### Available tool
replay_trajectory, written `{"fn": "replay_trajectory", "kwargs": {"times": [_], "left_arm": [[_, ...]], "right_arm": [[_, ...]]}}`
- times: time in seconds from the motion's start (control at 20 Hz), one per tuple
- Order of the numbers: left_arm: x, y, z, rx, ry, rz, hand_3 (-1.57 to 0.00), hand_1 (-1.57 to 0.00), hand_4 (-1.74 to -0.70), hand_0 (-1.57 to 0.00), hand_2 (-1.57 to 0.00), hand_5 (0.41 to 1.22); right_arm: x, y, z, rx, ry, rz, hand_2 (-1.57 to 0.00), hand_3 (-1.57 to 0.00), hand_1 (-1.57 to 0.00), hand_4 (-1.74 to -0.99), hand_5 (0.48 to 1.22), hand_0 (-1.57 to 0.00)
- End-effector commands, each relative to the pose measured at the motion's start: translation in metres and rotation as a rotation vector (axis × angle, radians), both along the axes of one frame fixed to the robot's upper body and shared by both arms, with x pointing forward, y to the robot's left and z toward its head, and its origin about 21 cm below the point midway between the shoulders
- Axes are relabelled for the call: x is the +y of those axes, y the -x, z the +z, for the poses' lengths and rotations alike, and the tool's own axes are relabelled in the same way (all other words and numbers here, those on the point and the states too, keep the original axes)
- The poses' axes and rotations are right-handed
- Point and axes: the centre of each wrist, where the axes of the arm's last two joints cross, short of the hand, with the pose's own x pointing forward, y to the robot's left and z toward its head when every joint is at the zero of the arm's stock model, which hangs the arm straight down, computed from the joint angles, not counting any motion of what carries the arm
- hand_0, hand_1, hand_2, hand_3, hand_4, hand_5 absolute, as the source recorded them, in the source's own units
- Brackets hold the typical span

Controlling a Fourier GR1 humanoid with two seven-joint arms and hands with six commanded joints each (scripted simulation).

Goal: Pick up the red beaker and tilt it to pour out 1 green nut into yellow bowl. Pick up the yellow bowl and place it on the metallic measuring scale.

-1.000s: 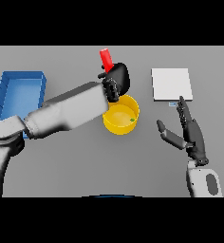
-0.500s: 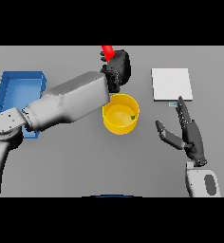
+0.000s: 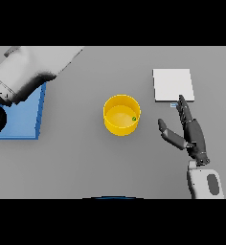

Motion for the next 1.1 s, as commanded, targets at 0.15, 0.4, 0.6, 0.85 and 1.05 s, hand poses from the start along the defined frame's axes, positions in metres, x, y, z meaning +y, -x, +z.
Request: {"fn": "replay_trajectory", "kwargs": {"times": [0.15,0.4,0.6,0.85,1.05], "left_arm": [[0.082,-0.025,0.040,0.059,0.452,0.228,-1.44,-1.54,-1.64,-1.57,-1.54,1.218],[0.174,-0.038,0.024,0.069,0.908,0.368,-1.40,-1.56,-1.71,-1.57,-1.56,1.220],[0.226,-0.039,-0.013,0.019,1.143,0.532,-1.41,-1.57,-1.73,-1.57,-1.57,1.221],[0.273,-0.031,-0.076,0.020,1.335,0.749,-1.50,-1.57,-1.74,-1.57,-1.57,1.221],[0.293,-0.017,-0.126,0.043,1.485,0.862,-1.45,-1.57,-1.74,-1.57,-1.57,1.221]], "right_arm": [[-0.003,0.002,-0.001,-0.002,0.012,0.023,0.00,0.00,0.00,-1.299,0.649,0.00],[-0.001,-0.007,0.004,-0.053,0.044,0.045,0.00,0.00,0.00,-1.304,0.653,0.00],[0.002,-0.007,0.002,-0.020,0.034,0.037,0.00,0.00,0.00,-1.286,0.649,0.00],[0.000,-0.009,-0.001,-0.012,0.031,0.041,0.00,0.00,0.00,-1.285,0.663,0.00],[-0.002,-0.005,-0.001,-0.034,0.039,0.053,0.00,0.00,0.00,-1.303,0.682,0.00]]}}
